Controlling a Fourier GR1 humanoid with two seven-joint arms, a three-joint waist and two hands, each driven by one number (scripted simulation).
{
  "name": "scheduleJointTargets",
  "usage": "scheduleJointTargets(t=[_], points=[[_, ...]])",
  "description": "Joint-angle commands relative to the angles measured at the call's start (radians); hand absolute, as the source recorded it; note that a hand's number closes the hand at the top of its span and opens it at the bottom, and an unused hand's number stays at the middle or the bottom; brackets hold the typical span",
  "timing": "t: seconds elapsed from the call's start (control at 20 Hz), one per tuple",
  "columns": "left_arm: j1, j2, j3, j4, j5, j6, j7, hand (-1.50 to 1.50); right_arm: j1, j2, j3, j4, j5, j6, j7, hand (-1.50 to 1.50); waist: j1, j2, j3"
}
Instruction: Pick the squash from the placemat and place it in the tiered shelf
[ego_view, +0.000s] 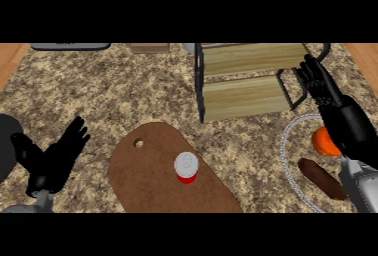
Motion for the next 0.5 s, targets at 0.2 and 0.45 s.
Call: scheduleJointTargets(t=[0.2,0.45], points=[[-0.116,0.028,0.04,-0.127,-0.122,0.104,-0.104,0.0,-0.012,-0.13,0.02,0.119,-0.245,0.455,-0.03,1.5,0.05,0.007,0.017],[-0.109,-0.001,0.005,-0.15,-0.178,0.14,-0.137,0.0,-0.058,-0.17,-0.133,0.404,-0.467,0.602,0.034,-1.5,0.059,0.015,0.016]])
